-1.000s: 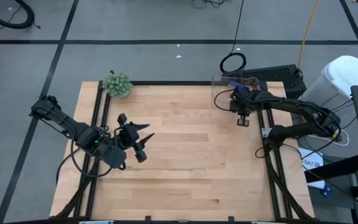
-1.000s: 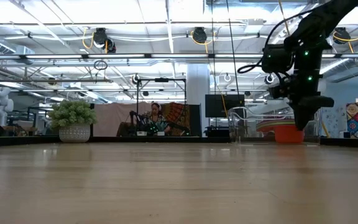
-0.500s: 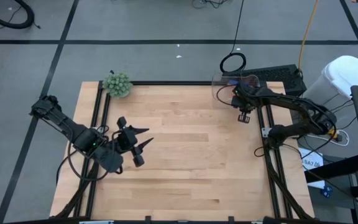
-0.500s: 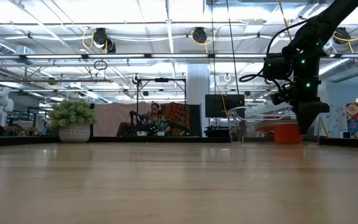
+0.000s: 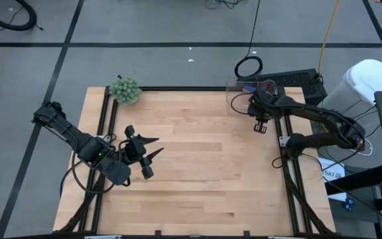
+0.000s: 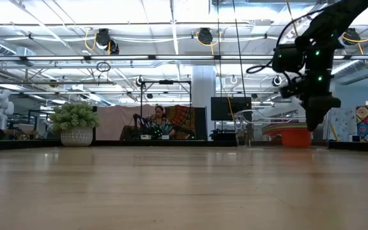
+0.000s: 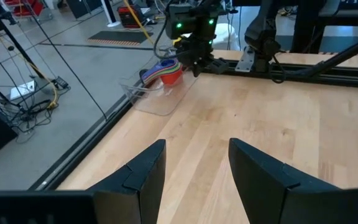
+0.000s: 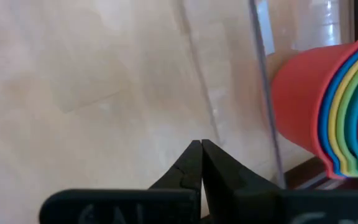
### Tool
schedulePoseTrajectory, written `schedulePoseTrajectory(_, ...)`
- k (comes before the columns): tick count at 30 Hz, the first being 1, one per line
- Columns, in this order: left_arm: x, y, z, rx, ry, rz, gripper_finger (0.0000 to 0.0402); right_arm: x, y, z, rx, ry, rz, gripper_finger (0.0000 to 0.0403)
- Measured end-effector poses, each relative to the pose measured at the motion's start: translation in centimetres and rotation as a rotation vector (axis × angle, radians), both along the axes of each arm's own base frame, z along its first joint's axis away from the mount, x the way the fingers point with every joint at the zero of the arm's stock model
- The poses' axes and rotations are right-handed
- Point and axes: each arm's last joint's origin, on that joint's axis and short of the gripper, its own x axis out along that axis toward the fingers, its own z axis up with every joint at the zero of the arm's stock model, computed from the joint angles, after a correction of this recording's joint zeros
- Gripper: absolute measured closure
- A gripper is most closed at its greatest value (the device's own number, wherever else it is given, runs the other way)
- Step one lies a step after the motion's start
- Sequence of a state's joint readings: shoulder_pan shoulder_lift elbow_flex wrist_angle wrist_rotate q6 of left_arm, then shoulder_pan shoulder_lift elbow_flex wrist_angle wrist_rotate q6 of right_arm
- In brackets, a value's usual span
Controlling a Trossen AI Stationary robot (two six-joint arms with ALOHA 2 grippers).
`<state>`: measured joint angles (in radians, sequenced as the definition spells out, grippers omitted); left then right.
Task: Nest measuring cups in basket
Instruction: Return to Home Position
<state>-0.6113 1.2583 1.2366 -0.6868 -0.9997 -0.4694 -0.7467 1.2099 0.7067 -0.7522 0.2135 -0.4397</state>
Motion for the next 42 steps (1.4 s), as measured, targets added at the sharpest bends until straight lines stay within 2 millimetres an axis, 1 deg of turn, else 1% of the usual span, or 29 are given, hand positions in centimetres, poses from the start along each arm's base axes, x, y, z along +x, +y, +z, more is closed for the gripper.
schedulePoseTrajectory(6, 0.0, 0.0, 0.0, 0.0, 0.0, 0.001, 0.0222, -0.3, 2.6, 1.6, 0.011, -0.034, 0.021, 0.0403)
schedulePoseTrajectory(9, 0.1, 0.1, 0.0, 0.014, 0.007, -0.001, 0.0222, -0.3, 4.4, 2.5, 0.048, -0.116, 0.064, 0.0403)
schedulePoseTrajectory(12, 0.2, 0.4, 0.0, 0.02, 0.012, 0.008, 0.0222, -0.1, 5.9, 4.0, -0.001, -0.208, 0.14, 0.0403)
schedulePoseTrajectory(14, 0.0, 0.6, 0.1, 0.021, 0.012, 0.014, 0.0222, 0.1, 6.5, 5.5, -0.054, -0.306, 0.152, 0.0403)
schedulePoseTrajectory(16, -0.5, 1.0, 0.5, 0.017, 0.003, 0.015, 0.0222, 0.4, 7.1, 7.6, -0.073, -0.455, 0.188, 0.0403)
schedulePoseTrajectory(21, -2.2, 1.8, 1.7, 0.009, -0.027, 0.013, 0.0222, 0.0, 8.7, 13.0, -0.059, -0.734, 0.276, 0.0403)
schedulePoseTrajectory(23, -2.9, 1.9, 2.2, 0.02, -0.041, 0.0, 0.0222, -0.7, 9.5, 15.1, -0.043, -0.847, 0.314, 0.0403)
schedulePoseTrajectory(25, -3.5, 1.8, 2.5, 0.03, -0.052, -0.022, 0.0222, -1.6, 10.4, 16.7, -0.035, -0.962, 0.35, 0.0403)
schedulePoseTrajectory(28, -4.4, 1.7, 1.7, 0.05, -0.072, -0.033, 0.0222, -3.8, 11.5, 18.1, -0.042, -1.103, 0.374, 0.0403)
schedulePoseTrajectory(30, -5.1, 1.7, 0.4, 0.041, -0.102, -0.041, 0.0222, -5.7, 11.9, 18.3, -0.085, -1.151, 0.342, 0.0403)
schedulePoseTrajectory(32, -5.9, 1.8, -1.3, 0.015, -0.143, -0.055, 0.0222, -7.6, 12.2, 17.8, -0.107, -1.15, 0.293, 0.0403)
schedulePoseTrajectory(34, -6.6, 2.0, -2.8, -0.016, -0.2, -0.076, 0.0222, -8.8, 12.4, 17.2, -0.098, -1.163, 0.269, 0.0403)
schedulePoseTrajectory(36, -7.3, 2.2, -4.0, -0.034, -0.263, -0.104, 0.0223, -9.3, 12.5, 16.2, -0.067, -1.173, 0.251, 0.0403)
schedulePoseTrajectory(39, -8.4, 2.9, -5.4, -0.031, -0.332, -0.17, 0.0232, -9.4, 12.5, 14.9, -0.05, -1.176, 0.234, 0.0403)
schedulePoseTrajectory(42, -9.4, 3.8, -6.6, -0.048, -0.401, -0.227, 0.0259, -8.7, 12.5, 12.9, -0.028, -1.134, 0.244, 0.0403)
